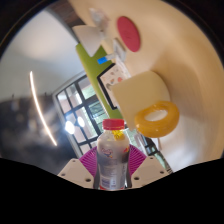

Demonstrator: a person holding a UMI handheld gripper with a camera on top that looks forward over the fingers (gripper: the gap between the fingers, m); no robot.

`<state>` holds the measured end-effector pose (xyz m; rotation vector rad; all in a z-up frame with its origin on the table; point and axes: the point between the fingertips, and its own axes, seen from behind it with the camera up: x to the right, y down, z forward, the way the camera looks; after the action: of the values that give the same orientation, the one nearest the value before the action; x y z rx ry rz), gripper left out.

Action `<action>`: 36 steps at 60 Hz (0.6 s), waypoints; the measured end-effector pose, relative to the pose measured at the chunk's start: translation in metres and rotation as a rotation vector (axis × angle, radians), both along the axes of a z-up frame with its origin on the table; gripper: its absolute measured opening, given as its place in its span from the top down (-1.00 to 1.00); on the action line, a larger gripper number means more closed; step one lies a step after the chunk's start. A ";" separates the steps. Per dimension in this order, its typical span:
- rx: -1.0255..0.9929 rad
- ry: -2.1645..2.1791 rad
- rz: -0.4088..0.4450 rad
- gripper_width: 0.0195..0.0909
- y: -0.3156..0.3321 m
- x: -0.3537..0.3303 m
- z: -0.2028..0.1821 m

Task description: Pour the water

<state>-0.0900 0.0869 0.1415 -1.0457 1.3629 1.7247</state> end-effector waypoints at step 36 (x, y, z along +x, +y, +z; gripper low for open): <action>0.252 -1.010 -0.274 0.53 -0.135 -0.015 0.128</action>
<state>-0.1055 -0.0476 0.2696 -1.2446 0.5761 0.8842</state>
